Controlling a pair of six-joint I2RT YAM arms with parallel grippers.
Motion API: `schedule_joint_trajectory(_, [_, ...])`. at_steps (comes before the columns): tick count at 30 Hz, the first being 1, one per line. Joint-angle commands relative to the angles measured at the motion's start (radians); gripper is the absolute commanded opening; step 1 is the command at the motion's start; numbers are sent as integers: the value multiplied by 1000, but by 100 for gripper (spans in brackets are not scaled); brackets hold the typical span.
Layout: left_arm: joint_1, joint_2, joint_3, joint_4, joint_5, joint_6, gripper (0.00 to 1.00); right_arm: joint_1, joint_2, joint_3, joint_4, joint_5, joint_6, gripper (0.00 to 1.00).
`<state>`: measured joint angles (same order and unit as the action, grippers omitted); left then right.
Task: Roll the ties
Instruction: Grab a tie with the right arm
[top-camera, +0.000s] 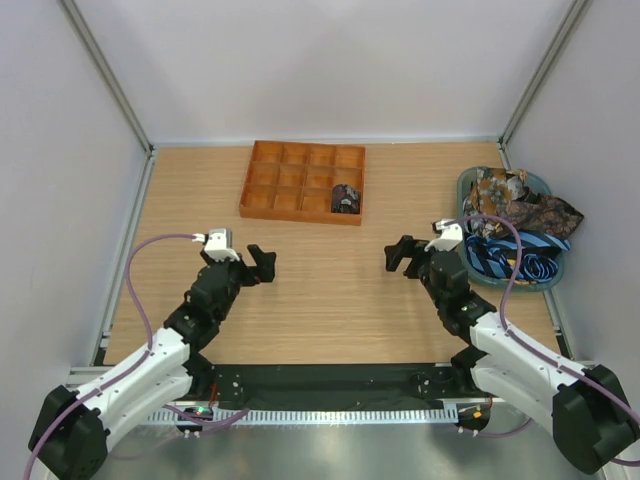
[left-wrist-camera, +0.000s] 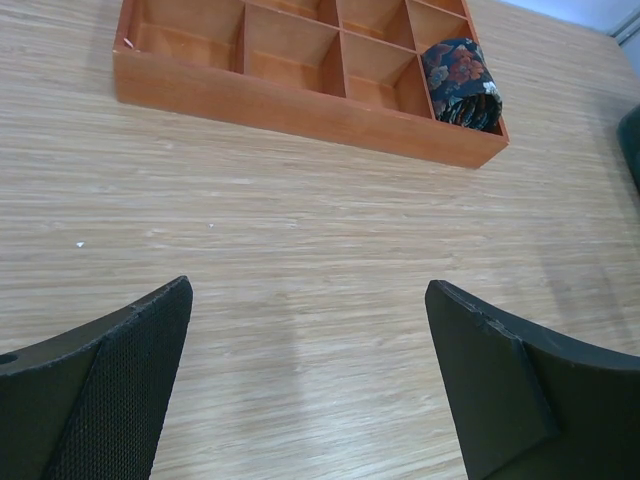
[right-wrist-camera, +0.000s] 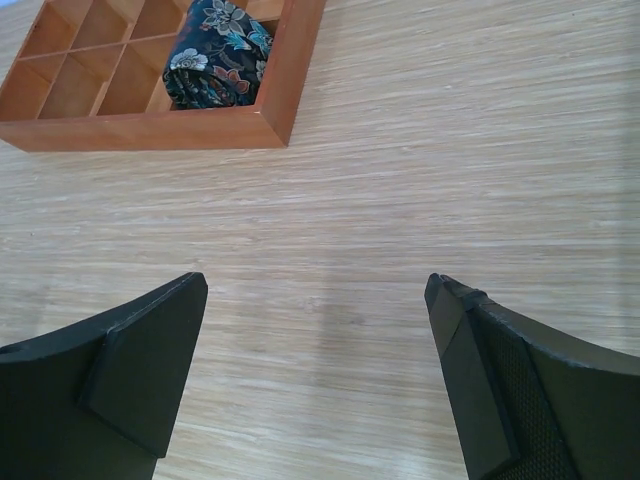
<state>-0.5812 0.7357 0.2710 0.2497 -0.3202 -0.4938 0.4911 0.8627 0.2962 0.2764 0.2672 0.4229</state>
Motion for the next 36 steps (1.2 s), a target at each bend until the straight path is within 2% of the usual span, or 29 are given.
schedule_joint_trajectory(1, [0,13,37,45,4,-3,100,3,-13,34,30,41,13,100])
schedule_joint_trajectory(5, [0,25,37,48,13,-8,100,0,-5,96,-52,133,19,100])
schedule_joint_trajectory(6, [0,30,39,48,20,-8,100,-9,8,147,-206,224,33,100])
schedule_joint_trajectory(7, [0,31,43,48,21,-11,100,-50,30,270,-295,245,52,100])
schedule_joint_trajectory(9, [-2,40,43,51,26,-11,100,-117,102,401,-511,210,53,100])
schedule_joint_trajectory(10, [0,42,45,53,30,-12,100,-152,123,519,-570,199,62,100])
schedule_joint_trajectory(12, [0,51,46,57,47,-15,100,-253,166,657,-682,167,51,100])
schedule_joint_trajectory(15, [0,65,51,57,53,-20,100,-361,205,759,-759,147,39,100])
schedule_joint_trajectory(19, [0,67,57,54,63,-22,100,-479,318,921,-818,133,46,98])
schedule_joint_trajectory(22, [0,60,57,54,66,-28,100,-592,416,1004,-829,31,88,97])
schedule_joint_trajectory(23, [0,60,57,54,69,-26,100,-605,436,1020,-823,-18,99,97])
schedule_joint_trajectory(26, [-2,60,56,54,73,-29,100,-618,530,1073,-777,-31,135,100])
schedule_joint_trajectory(33, [0,83,68,59,101,-31,100,-620,800,1290,-864,84,240,100])
schedule_joint_trajectory(36, [-2,102,74,62,110,-34,100,-623,876,1311,-842,108,289,100])
